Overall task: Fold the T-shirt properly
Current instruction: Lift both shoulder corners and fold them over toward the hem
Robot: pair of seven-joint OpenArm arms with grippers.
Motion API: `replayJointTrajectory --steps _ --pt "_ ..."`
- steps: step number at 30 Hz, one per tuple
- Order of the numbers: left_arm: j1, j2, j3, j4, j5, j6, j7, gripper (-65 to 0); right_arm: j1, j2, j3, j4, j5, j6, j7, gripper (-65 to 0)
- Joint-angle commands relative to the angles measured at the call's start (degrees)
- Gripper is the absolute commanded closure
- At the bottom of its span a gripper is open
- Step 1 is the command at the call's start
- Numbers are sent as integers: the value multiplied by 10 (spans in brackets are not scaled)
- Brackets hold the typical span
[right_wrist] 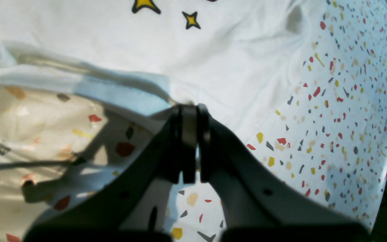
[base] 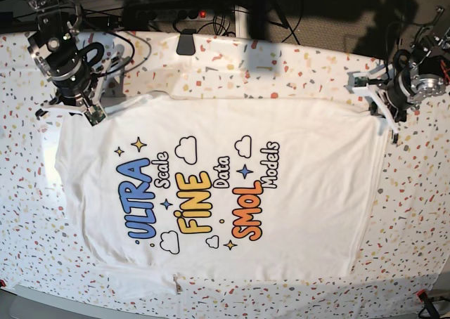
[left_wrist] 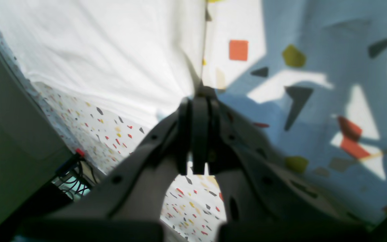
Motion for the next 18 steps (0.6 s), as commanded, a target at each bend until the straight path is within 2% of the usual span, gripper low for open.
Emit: replayJointTrajectory --steps 1,9,18 --pt "-12 -10 -4 7 -3 0 0 0 6 8 4 9 1 -6 8 0" --pt "-43 -10 -4 7 -19 0 2 0 34 8 3 0 40 -6 3 0" --pt "-80 -8 -4 7 -81 0 6 0 157 8 2 -102 93 3 -20 0"
